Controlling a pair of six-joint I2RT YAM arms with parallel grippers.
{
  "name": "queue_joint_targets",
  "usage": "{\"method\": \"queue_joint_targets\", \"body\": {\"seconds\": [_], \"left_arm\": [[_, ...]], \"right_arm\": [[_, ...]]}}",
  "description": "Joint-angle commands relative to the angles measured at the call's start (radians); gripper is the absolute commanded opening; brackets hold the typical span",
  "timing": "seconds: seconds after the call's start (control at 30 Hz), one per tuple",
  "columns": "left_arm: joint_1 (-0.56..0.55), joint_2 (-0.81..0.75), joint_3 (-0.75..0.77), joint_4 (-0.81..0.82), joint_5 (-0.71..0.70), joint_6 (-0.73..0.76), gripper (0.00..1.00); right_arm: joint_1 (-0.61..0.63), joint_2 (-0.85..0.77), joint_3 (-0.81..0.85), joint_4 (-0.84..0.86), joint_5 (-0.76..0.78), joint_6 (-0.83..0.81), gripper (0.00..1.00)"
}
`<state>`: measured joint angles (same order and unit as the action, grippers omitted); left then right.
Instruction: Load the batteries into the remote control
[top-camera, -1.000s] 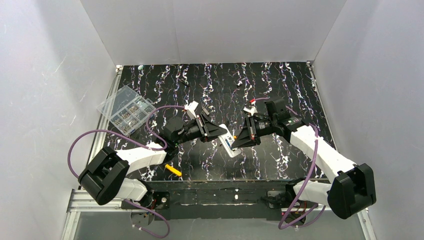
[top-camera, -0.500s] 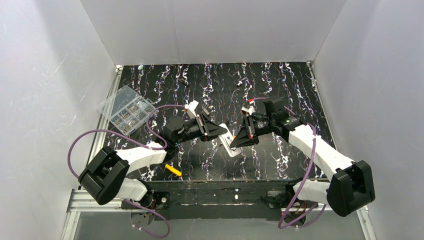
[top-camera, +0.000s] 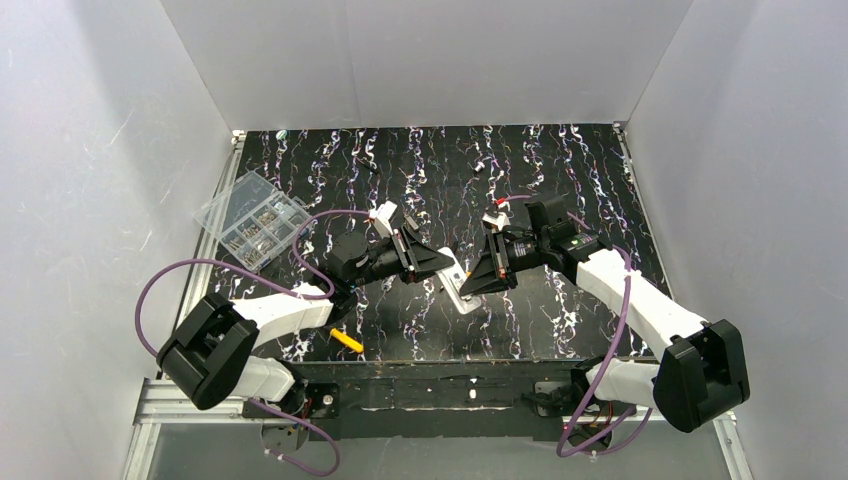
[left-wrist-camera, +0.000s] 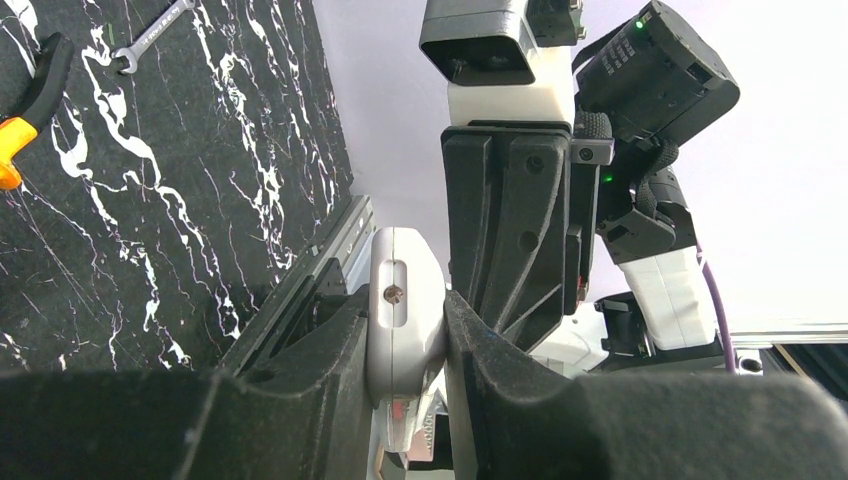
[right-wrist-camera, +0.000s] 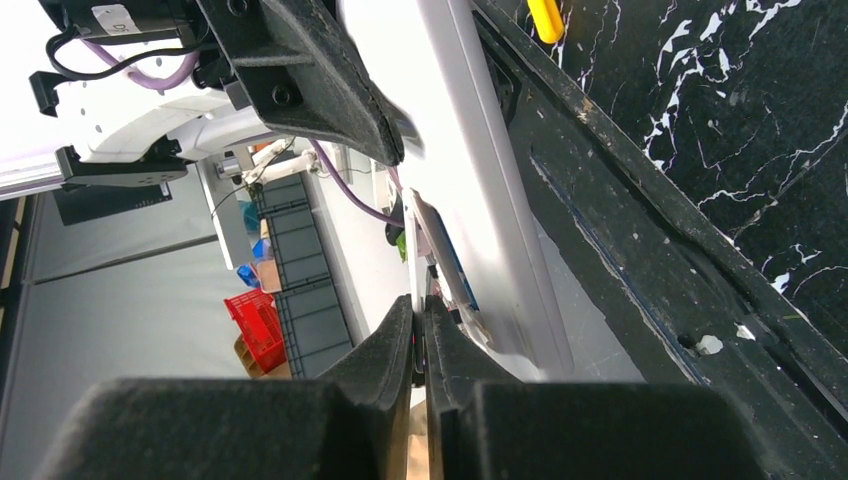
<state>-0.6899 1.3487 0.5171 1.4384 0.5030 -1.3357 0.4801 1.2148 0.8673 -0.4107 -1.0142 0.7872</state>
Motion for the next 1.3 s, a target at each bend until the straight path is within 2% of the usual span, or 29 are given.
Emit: {"method": "queue_joint_targets", "body": {"seconds": [0.0, 0.77, 1.27], "left_arm": [[-0.002, -0.027, 0.028, 0.103, 0.047, -0.014, 0.00], [-0.003, -0.027, 0.021, 0.103, 0.043, -0.016, 0.00], [-0.003, -0.029, 0.019, 0.104, 0.043, -0.016, 0.00]], "right_arm": [[0.005, 0.005, -0.017, 0.023, 0.036, 0.001, 0.13], [0.005, -0.008, -0.018, 0.012, 0.060, -0.002, 0.36], [0.005, -0.006, 0.086, -0.171, 0.178, -0.113, 0.43]]}}
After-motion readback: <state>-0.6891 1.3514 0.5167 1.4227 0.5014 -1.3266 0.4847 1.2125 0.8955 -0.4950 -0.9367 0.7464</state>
